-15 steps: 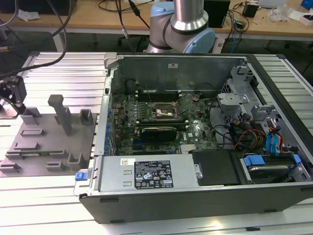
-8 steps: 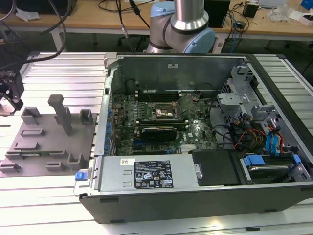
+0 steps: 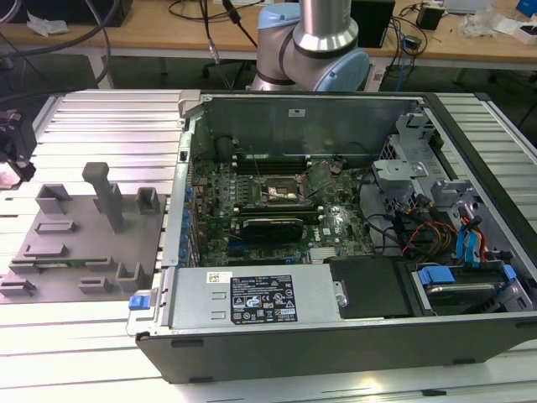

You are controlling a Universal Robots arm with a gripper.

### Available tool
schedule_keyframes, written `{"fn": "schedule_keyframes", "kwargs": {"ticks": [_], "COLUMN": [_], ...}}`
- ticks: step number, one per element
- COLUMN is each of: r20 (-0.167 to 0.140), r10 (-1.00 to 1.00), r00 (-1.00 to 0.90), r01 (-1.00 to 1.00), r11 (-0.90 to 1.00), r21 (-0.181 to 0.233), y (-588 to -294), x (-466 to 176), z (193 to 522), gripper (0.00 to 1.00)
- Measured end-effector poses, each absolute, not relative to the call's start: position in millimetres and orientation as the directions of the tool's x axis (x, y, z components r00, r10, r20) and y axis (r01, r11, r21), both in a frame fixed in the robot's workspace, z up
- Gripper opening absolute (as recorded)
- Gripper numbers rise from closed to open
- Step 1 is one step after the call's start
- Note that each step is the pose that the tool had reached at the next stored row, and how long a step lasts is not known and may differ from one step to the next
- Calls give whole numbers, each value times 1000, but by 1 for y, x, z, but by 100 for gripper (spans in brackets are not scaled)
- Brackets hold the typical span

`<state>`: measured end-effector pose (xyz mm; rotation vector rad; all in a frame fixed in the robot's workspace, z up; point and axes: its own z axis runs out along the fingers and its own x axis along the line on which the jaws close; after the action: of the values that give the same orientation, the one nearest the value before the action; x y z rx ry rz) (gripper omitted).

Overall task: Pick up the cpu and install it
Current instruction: 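Pick up the cpu and move it towards the insertion slot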

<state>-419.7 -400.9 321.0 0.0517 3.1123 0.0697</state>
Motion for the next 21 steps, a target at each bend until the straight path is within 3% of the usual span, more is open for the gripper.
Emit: {"fn": "schedule_keyframes", "kwargs": {"ticks": [21], "r20": [-28], "r10": [34], "r00": [-999], "r01": [33], "r11": [998], "r21": [45], "y": [-395], "x": [-420], "z": [350], "gripper": [55]}}
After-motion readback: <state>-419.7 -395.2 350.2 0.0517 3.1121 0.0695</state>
